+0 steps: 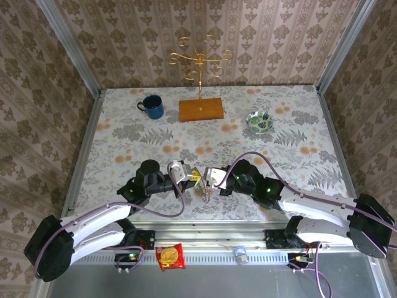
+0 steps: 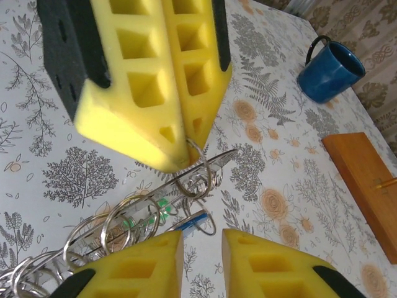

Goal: Put the keys on the keyring

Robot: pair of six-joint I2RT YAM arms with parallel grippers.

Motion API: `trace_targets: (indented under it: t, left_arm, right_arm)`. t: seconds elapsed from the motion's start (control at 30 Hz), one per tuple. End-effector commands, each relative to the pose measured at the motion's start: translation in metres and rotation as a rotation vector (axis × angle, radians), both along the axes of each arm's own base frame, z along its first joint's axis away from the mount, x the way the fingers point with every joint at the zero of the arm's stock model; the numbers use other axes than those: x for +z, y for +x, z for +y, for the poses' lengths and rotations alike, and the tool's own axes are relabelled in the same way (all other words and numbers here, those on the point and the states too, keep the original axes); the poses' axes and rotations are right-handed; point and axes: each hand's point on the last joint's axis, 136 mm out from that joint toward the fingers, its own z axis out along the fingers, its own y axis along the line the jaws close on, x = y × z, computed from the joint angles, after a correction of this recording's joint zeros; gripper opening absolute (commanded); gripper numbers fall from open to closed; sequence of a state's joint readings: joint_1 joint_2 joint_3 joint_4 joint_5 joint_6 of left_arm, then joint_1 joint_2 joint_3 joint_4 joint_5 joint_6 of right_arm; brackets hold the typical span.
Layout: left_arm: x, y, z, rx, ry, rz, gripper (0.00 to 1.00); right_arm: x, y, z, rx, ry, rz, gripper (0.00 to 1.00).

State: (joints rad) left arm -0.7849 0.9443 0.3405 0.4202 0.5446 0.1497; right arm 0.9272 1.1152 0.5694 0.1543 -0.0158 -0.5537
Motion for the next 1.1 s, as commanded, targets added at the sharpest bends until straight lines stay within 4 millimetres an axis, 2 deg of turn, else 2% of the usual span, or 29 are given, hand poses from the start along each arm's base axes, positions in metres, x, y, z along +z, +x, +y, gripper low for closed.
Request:
trace_targets:
  t: [0.0, 0.17, 0.53, 0.63, 0.73, 0.83, 0.9, 1.0, 1.07]
  left_arm:
    - [0.016, -0.007, -0.003, -0.043, -0.056, -0.058, 0.00]
    - [0.017, -0.007, -0.003, -0.047, -0.059, -0.058, 0.00]
    - [0.017, -0.007, -0.003, -0.049, -0.064, -0.059, 0.00]
    - [0.016, -0.005, -0.002, -0.032, -0.061, -0.059, 0.00]
    - [0.014, -0.004, 0.000, -0.016, -0.054, -0.052, 0.00]
    - [0.010, -0.001, 0.005, 0.024, -0.037, -0.046, 0.00]
    - [0.008, 0.000, 0.009, 0.042, -0.030, -0.048, 0.00]
    - [0.005, 0.000, 0.012, 0.056, -0.032, -0.042, 0.00]
    - [0.006, 0.001, 0.012, 0.059, -0.034, -0.041, 0.00]
  right_arm:
    - [0.016, 0.005, 0.007, 0.018, 0.026, -0.035, 0.21]
    - [0.017, 0.004, 0.009, 0.026, 0.030, -0.033, 0.15]
    - [0.014, -0.002, 0.013, 0.063, 0.031, -0.010, 0.08]
    - [0.012, 0.005, 0.008, 0.019, 0.022, -0.013, 0.08]
    - [0.007, 0.019, -0.007, -0.093, 0.027, 0.017, 0.11]
    - [0.005, 0.036, -0.032, -0.309, 0.086, 0.137, 0.17]
    - [-0.003, 0.037, -0.048, -0.443, 0.135, 0.258, 0.23]
    - [-0.019, 0.037, -0.072, -0.661, 0.193, 0.387, 0.26]
    - [-0.028, 0.037, -0.082, -0.785, 0.233, 0.473, 0.30]
